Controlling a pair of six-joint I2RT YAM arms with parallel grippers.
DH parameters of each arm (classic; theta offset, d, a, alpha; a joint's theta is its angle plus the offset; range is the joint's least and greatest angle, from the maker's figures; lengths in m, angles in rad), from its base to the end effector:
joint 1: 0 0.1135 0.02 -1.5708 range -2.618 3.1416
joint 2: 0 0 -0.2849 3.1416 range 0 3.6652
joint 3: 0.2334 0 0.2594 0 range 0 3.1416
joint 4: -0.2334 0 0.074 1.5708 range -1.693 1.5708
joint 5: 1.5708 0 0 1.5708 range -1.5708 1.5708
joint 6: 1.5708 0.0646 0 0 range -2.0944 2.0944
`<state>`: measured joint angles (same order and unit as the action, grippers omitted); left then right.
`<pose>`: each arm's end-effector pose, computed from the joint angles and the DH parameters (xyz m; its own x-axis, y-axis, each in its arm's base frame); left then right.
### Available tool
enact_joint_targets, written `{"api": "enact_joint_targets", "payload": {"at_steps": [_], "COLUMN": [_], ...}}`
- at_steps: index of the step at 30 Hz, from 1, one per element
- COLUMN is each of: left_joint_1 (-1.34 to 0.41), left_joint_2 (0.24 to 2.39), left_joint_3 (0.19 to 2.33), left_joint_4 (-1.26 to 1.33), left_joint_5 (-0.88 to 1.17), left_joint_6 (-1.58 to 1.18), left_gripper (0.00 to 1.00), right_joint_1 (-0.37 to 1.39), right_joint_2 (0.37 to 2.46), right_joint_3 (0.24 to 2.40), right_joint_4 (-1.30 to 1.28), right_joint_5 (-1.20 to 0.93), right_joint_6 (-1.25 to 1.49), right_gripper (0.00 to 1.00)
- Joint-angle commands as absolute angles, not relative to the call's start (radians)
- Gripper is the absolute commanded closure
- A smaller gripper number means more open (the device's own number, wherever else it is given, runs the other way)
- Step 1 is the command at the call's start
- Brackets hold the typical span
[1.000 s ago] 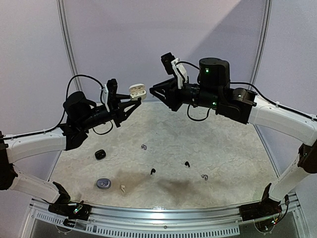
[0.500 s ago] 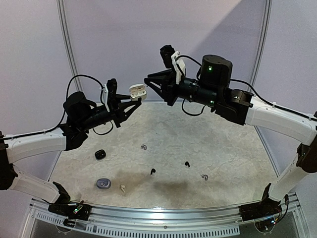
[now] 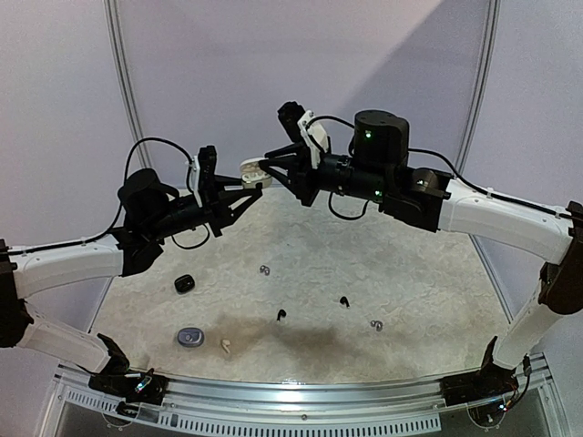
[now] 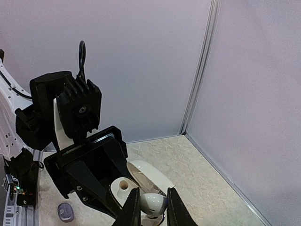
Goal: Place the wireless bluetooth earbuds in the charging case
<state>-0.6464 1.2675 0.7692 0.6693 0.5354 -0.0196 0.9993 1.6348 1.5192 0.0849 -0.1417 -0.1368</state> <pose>0.2299 -0.2148 0.3395 0.1178 -0.1100 -0.9869 0.9218 0.3817 0.0675 0.2269 0.3697 0.4241 0.1075 -0.0824 -0.9908 -0.9028 0.4093 -0.1320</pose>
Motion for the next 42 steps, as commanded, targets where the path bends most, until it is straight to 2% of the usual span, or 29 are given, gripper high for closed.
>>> {"api": "enact_joint_targets", "payload": {"at_steps": [1, 6, 16, 35, 42], "left_joint_1": [-0.661, -0.661, -0.661, -0.662, -0.662], "left_joint_2": [1.276, 1.272, 1.269, 1.268, 1.271], "left_joint_3": [0.776, 0.773, 0.769, 0.767, 0.77], "left_joint_4": [0.696, 0.701, 0.708, 0.706, 0.705], "left_joint_5": [0.554, 0.55, 0.553, 0.55, 0.548], "left_joint_6": [-0.025, -0.031, -0.028, -0.022, -0.019], "left_gripper": [1.0, 1.0, 1.0, 1.0, 1.0], "right_joint_1": [1.003, 1.003, 1.003, 1.002, 1.003], "right_joint_2": [1.643, 1.644, 1.647, 1.655, 1.658], "right_joint_3": [1.545, 1.539, 1.537, 1.531, 1.534], "right_joint_4": [0.045, 0.024, 0.004, 0.002, 0.001], "right_joint_5": [-0.113, -0.112, -0.11, -0.11, -0.109], "right_joint_6": [-0.169, -0.195, -0.216, -0.227, -0.23], "right_gripper": [1.0, 1.0, 0.88, 0.78, 0.79]}}
